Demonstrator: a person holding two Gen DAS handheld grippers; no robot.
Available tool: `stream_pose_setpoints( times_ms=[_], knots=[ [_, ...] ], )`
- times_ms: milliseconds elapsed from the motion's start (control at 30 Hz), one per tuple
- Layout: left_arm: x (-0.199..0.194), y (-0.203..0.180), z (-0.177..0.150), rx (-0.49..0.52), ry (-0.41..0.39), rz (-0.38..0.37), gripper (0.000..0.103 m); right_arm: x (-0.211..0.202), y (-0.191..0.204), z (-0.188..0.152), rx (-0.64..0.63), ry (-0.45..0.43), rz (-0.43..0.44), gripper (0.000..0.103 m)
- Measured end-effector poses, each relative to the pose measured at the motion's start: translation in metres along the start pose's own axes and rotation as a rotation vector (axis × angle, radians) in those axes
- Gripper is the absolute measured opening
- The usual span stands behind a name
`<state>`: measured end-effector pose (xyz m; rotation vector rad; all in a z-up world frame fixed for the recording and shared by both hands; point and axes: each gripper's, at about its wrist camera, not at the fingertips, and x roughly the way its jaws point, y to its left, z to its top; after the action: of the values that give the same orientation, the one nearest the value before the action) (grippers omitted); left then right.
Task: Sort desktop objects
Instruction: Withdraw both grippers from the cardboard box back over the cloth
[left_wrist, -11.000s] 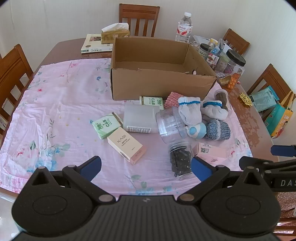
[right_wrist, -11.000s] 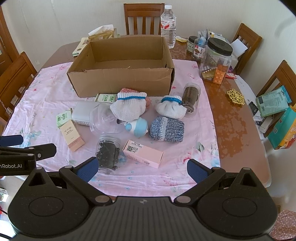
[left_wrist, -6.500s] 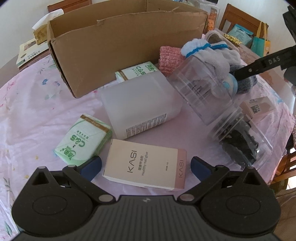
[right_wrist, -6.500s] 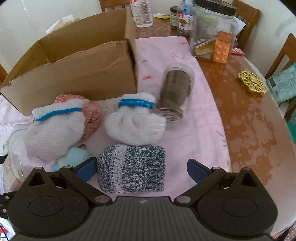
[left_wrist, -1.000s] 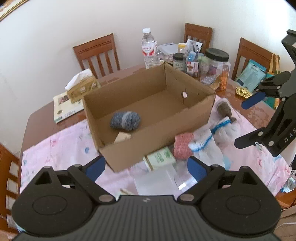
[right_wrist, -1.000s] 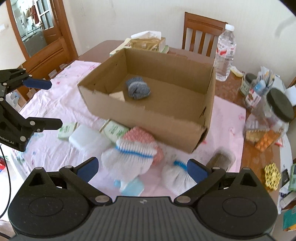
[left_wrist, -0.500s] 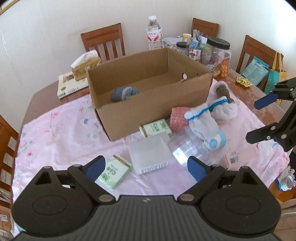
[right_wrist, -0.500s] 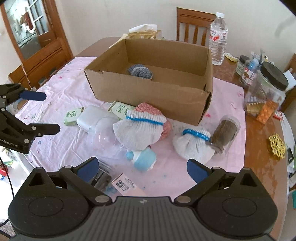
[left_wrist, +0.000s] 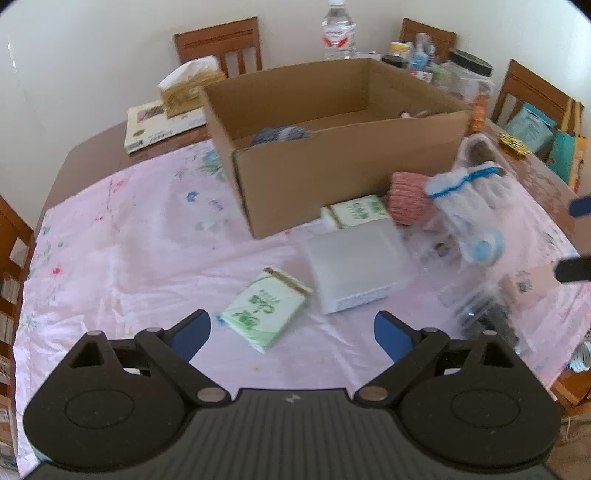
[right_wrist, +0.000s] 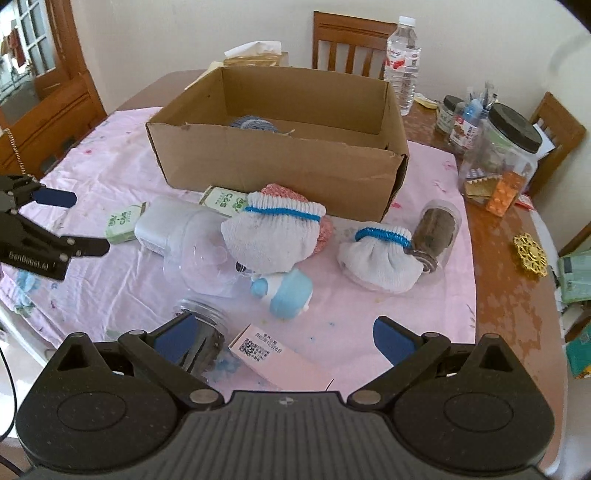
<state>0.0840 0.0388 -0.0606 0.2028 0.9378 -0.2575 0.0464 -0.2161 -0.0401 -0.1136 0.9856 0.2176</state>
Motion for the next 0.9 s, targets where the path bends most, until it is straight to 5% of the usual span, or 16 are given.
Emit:
stream_pose_setpoints(
  times_ms=[433, 900],
  knots=[
    [0.046, 0.050, 0.029, -0.150, 0.019, 0.030, 0.095, 0.010, 0.011, -0.013, 0.097, 0.032, -0.089, 0.103],
    [0.094, 0.053, 0.032, -0.152, 0.108, 0.042, 0.095, 0.008, 0.011, -0.019, 0.164, 0.050, -0.122, 0.103]
  ],
)
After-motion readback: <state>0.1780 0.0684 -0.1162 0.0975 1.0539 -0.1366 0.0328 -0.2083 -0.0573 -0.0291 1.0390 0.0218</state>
